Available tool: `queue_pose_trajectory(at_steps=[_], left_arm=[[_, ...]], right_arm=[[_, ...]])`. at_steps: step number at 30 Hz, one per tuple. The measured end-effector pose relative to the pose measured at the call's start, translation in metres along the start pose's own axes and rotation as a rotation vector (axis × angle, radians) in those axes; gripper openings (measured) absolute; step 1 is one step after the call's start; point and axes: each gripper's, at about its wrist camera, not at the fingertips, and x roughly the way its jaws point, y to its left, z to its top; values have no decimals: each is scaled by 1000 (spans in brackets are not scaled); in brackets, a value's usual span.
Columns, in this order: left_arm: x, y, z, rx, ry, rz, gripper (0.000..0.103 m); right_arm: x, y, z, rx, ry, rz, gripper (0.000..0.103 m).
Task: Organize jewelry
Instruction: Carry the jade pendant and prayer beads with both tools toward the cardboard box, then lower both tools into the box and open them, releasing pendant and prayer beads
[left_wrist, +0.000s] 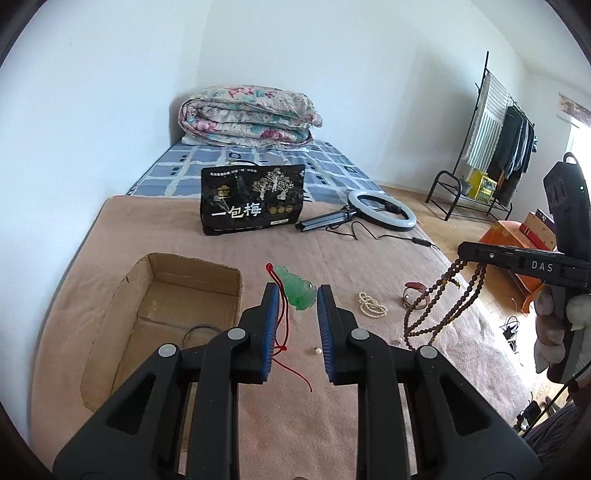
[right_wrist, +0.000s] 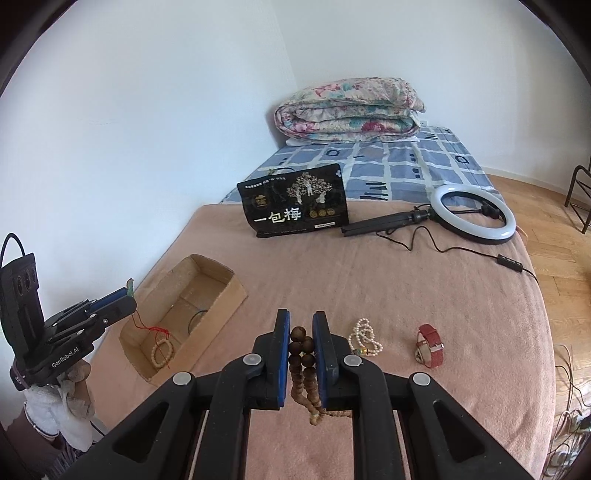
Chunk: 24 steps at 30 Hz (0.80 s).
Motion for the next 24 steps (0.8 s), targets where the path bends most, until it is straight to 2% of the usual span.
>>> queue_pose_trajectory(at_steps=[13,24], left_arm=[[-17,65,-6,-95,-16,85,20],[-14,113,-20,-168,12,136,20]], right_arm=[[31,70,36,-72,-11,105,10],[69,124,49,-125,6,180,10]])
